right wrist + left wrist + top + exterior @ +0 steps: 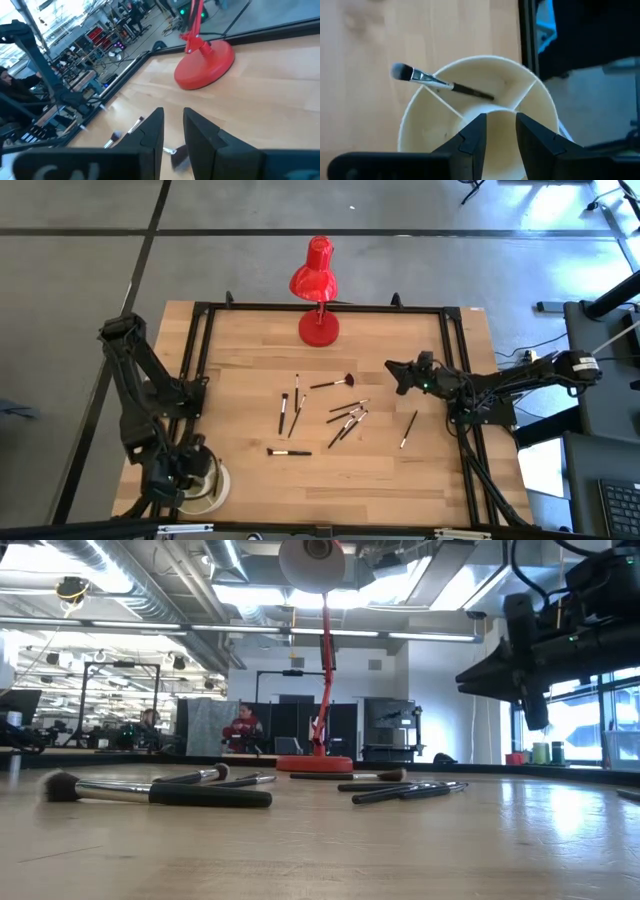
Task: Put items in baskets/containers
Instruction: Adjust the pen organizer
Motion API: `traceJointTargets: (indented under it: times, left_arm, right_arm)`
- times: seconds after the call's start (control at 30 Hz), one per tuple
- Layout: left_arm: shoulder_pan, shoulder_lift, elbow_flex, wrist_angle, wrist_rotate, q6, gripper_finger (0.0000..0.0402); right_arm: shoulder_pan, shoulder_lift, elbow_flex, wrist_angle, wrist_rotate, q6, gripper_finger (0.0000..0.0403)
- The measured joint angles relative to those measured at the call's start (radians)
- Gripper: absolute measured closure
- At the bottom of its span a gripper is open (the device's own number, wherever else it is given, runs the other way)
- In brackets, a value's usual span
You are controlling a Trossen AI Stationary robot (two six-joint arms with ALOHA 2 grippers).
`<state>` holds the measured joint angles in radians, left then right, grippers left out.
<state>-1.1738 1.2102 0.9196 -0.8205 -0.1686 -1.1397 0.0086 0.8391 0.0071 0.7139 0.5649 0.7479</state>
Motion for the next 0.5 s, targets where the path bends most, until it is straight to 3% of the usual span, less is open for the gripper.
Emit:
traceJointTargets:
  times: [0.33,0.5]
  left_arm:
    - [0.052,0.019,0.02,-0.142,0.045,0.091,0.0302]
    - [0.052,0.062,0.02,-0.136,0.131,0.138,0.0303]
  right_arm:
    - [-0.06,0.0,0.0,0.0,-0.03,-0.02,0.0329]
    - [-0.081,0.0,0.0,0.0,-0.071,-0.023,0.0329]
